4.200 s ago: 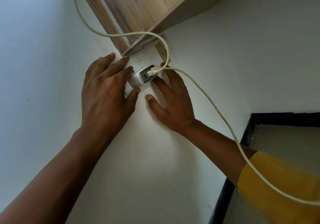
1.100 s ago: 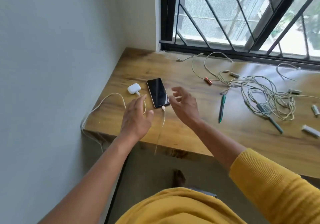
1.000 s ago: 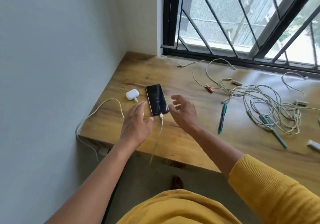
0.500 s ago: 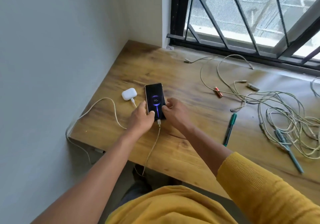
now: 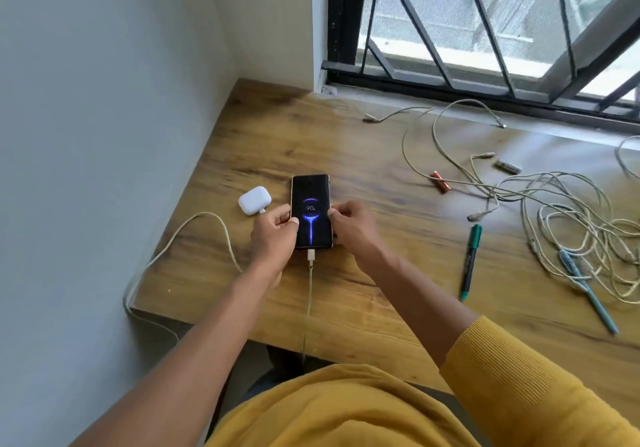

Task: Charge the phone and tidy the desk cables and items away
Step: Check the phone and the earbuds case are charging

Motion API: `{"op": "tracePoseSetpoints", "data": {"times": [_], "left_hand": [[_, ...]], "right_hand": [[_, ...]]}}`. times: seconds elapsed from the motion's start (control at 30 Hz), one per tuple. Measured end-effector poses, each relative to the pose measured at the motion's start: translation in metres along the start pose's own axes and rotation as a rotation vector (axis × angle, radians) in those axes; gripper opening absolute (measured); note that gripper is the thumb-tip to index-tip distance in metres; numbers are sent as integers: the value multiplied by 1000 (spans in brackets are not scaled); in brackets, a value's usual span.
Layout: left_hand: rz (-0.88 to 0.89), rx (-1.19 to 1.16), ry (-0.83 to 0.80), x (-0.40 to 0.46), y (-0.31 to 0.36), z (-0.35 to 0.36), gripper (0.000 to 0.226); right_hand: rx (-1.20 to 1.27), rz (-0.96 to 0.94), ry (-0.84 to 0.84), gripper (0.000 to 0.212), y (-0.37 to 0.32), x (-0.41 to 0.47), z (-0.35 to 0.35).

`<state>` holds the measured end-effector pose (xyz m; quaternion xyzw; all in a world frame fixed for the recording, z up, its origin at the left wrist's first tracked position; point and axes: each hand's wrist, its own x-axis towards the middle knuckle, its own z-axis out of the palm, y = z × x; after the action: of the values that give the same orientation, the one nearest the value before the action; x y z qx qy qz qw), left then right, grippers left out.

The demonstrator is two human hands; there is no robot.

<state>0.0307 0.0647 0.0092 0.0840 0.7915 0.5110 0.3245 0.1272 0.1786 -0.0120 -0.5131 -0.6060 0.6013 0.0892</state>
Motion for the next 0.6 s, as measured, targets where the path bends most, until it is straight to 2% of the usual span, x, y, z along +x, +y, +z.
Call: {"op": "tracePoseSetpoints", "data": {"times": [0.13,0.37,0.6], "left_hand": [[48,-129,3,-1,6,-9,33],[118,-410,-24,-9,43,-21,24],[164,-700,-215,-26,77,-30,27]], "right_hand": [[156,-35,29,15,-13,-17,-9],[422,-167,-84,19,-44,-37,-40],[633,-292,-270,16,-75,-61,-64]]}}
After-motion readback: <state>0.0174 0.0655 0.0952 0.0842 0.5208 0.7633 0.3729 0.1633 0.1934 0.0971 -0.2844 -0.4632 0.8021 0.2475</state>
